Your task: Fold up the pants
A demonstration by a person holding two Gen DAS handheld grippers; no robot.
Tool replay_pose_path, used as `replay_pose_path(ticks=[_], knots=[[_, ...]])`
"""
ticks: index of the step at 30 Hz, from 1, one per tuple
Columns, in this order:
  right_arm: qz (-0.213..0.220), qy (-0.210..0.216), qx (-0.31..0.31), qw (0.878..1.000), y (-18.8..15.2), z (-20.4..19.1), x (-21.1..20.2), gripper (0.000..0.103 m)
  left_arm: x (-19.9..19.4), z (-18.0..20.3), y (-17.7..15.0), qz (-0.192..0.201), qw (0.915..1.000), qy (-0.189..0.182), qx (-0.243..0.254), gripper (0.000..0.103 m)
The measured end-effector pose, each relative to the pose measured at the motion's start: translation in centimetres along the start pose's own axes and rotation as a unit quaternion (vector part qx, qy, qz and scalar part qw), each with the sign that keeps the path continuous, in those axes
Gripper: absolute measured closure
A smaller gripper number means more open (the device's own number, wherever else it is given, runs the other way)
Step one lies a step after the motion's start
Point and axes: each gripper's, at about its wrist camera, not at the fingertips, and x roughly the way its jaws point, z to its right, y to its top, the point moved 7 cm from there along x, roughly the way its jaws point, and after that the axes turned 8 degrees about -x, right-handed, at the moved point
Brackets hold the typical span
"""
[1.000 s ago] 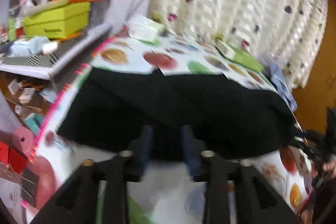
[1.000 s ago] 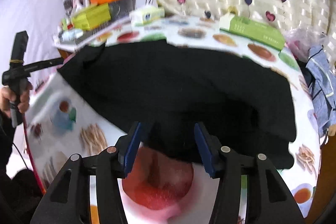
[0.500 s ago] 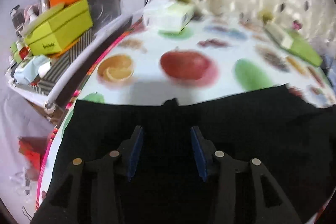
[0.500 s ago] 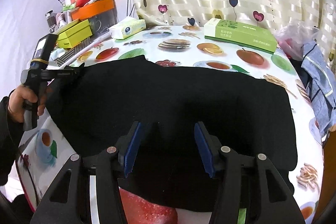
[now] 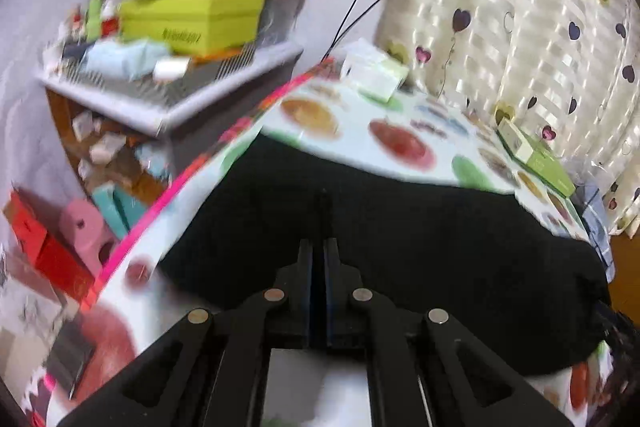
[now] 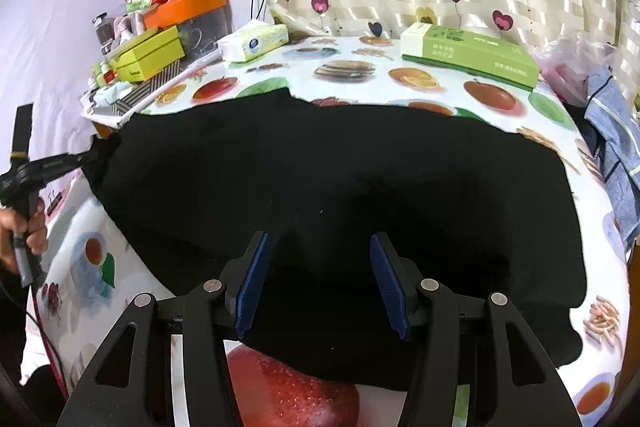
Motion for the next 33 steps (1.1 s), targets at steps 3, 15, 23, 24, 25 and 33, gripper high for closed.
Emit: replay_pose_path(ticks=[3, 15, 23, 24, 25, 33], knots=[[-0.005, 0.005, 0.002, 1.000, 0.1, -0.4, 0.4, 0.050, 0.0, -1.5, -0.5, -0.014, 0.9993, -0.022, -0.027, 0.095], [-0.002, 0.002, -0.025, 1.000, 0.8, -2.0, 0.0, 0.050, 0.3, -3.3, 5.5, 0.015, 0.9974, -0.064, -0.030, 0.053], [-0.010, 0.003, -0.036, 0.999, 0.8, -2.4, 0.6, 0.050, 7.7, -1.6, 7.0, -0.049, 0.9949, -0.026, 0.085, 0.053], [-0.012, 0.002, -0.035, 0.999, 0.8, -2.3, 0.6, 0.050, 7.8, -1.4, 7.0, -0.047, 0.9941, -0.025, 0.094, 0.053], [-0.013, 0.000, -0.033, 0.999, 0.7, -2.1, 0.7, 0.050, 7.9, -1.0, 6.9, -0.046, 0.9928, -0.024, 0.108, 0.053], [-0.011, -0.002, -0.016, 1.000, 0.7, -1.1, 0.7, 0.050, 8.1, 1.1, 5.9, -0.059, 0.9814, -0.008, 0.183, 0.092]])
